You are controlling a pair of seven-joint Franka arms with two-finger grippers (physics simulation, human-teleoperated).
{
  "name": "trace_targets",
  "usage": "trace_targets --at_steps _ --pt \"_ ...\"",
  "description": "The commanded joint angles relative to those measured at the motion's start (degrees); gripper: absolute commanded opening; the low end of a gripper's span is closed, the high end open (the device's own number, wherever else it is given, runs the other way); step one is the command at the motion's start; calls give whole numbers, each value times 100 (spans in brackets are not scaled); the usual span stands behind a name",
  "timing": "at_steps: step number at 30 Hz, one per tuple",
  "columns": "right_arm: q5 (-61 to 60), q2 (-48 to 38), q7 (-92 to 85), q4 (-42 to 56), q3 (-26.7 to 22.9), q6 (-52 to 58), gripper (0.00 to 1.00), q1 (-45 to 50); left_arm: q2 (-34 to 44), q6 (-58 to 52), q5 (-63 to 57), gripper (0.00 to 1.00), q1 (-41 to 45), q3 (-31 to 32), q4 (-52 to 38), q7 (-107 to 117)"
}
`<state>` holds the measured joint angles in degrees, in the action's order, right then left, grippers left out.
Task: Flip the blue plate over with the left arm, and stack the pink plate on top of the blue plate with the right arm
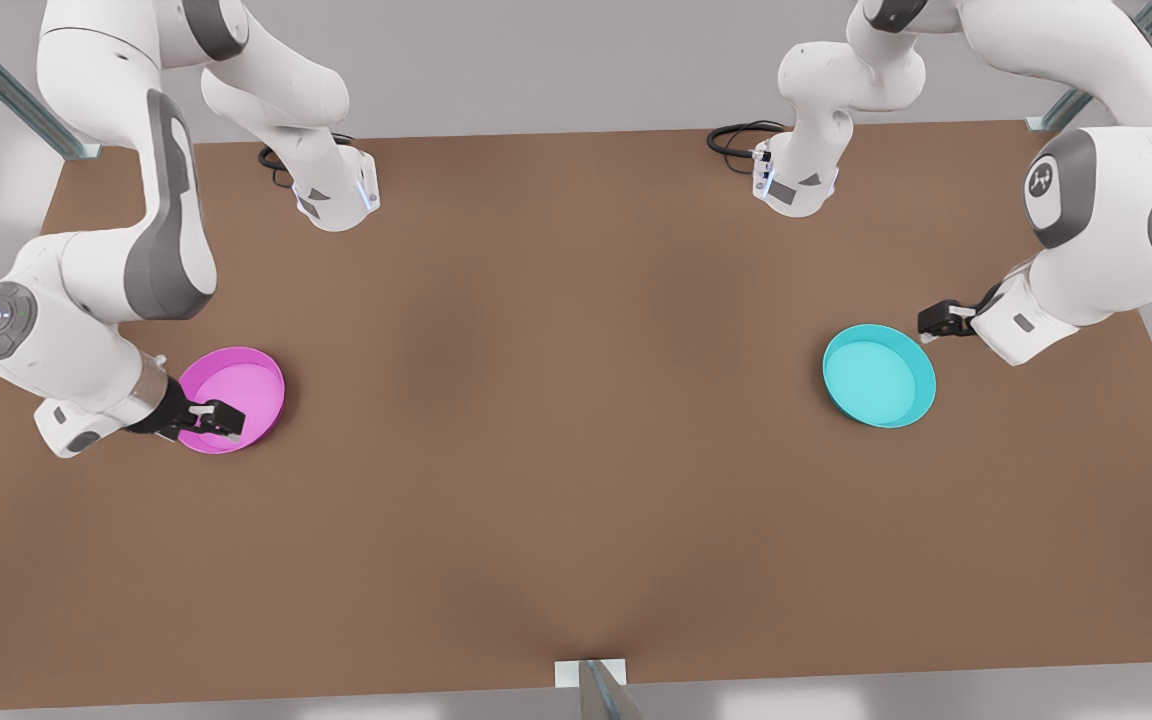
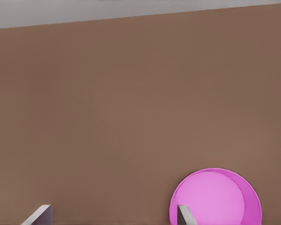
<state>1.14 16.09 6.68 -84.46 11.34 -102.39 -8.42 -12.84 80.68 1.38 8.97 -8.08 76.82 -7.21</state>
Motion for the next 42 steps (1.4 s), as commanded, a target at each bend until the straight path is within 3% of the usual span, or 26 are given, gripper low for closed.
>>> trace_targets --at_steps 1,4,6,11,16,21,23,24,37,39,42 --pt "0 0 0 0 0 0 100 -1 0 0 -76 100 -1 0 0 0" --pt "53 17 -18 0 9 0 100 34 -8 -26 -41 100 -167 9 26 -9" --pt "0 272 26 0 9 -53 100 78 -447 61 416 100 -1037 9 334 -1361" --pt "79 641 18 88 -44 -404 100 394 -878 3023 2103 100 -2198 -9 2549 -4033" --pt "158 896 26 79 -53 -466 100 262 -1204 3691 3000 100 -2593 -9 3375 -5071" --pt "158 966 18 88 -53 -475 100 227 -1608 3691 3149 98 -2813 9 3401 -5124" --pt "141 993 26 88 -53 -475 100 227 -1687 3691 3158 71 -2813 9 3401 -5142" --pt "141 1019 26 79 -53 -475 100 218 -1740 3691 3202 68 -2813 9 3401 -5142" --pt "114 1116 53 26 -53 -492 100 69 -2100 3779 3334 68 -2857 0 3340 -5212" --pt "114 1116 53 26 -53 -492 100 86 -2109 3779 3334 54 -2857 0 3340 -5212" --pt "114 1125 53 26 -53 -492 100 60 -2109 3771 3325 53 -2892 0 3340 -5212"
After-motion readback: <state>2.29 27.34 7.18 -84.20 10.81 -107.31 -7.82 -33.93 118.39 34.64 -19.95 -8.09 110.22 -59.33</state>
